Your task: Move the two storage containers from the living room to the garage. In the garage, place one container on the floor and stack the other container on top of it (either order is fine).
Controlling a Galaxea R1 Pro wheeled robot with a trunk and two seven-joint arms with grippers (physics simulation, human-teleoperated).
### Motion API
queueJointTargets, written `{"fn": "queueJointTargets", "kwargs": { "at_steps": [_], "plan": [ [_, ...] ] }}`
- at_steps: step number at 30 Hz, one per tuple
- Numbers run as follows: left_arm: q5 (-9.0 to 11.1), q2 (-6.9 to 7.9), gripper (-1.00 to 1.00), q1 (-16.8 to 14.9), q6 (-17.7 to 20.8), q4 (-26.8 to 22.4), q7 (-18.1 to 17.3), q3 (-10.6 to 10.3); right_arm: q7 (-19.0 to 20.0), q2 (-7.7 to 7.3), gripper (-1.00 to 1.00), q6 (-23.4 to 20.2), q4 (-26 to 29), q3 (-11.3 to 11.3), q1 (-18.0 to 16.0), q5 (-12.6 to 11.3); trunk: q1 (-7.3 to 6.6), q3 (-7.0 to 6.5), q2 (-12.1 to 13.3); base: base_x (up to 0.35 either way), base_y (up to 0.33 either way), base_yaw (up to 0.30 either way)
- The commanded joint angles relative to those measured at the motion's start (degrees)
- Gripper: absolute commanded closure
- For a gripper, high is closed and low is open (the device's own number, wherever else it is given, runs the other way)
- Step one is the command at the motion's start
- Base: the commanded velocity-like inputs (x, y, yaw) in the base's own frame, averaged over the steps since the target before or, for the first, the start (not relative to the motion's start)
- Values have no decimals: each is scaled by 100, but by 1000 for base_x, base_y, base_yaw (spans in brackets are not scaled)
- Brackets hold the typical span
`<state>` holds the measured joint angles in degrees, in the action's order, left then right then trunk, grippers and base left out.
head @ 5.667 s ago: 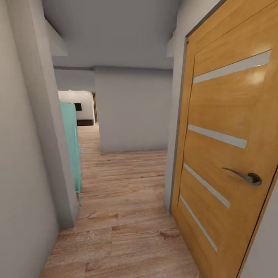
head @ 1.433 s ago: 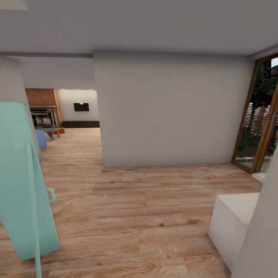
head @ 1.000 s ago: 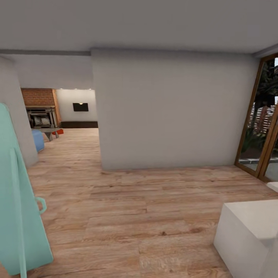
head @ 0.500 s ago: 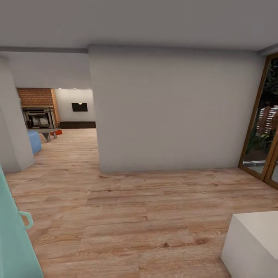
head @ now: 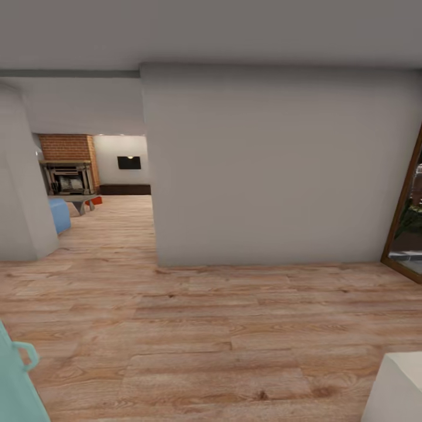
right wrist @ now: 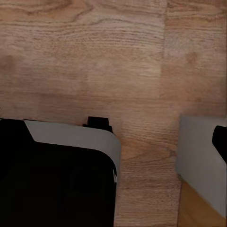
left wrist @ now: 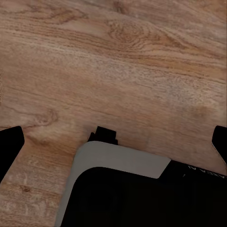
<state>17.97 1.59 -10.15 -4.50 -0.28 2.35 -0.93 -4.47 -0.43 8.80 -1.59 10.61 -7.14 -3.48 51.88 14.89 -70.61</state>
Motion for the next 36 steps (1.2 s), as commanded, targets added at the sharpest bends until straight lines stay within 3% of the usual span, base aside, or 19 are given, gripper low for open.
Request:
{"fn": "queueJointTargets", "kwargs": {
  "at_steps": [1,12,36],
  "plan": [
    [21,-1,-100,-5,-16,3,11,-12,-10,0,-100,33,-17,47,-7,-37,4,7,-4,324,0,259],
    [16,-2,-100,-5,-21,2,11,-12,-10,3,-100,29,-17,49,-7,-34,4,7,-4,324,0,241],
    [14,-1,-100,-5,-23,3,7,-12,-10,4,-100,16,-17,51,-7,-41,4,7,-4,324,0,6]
  ]
}}
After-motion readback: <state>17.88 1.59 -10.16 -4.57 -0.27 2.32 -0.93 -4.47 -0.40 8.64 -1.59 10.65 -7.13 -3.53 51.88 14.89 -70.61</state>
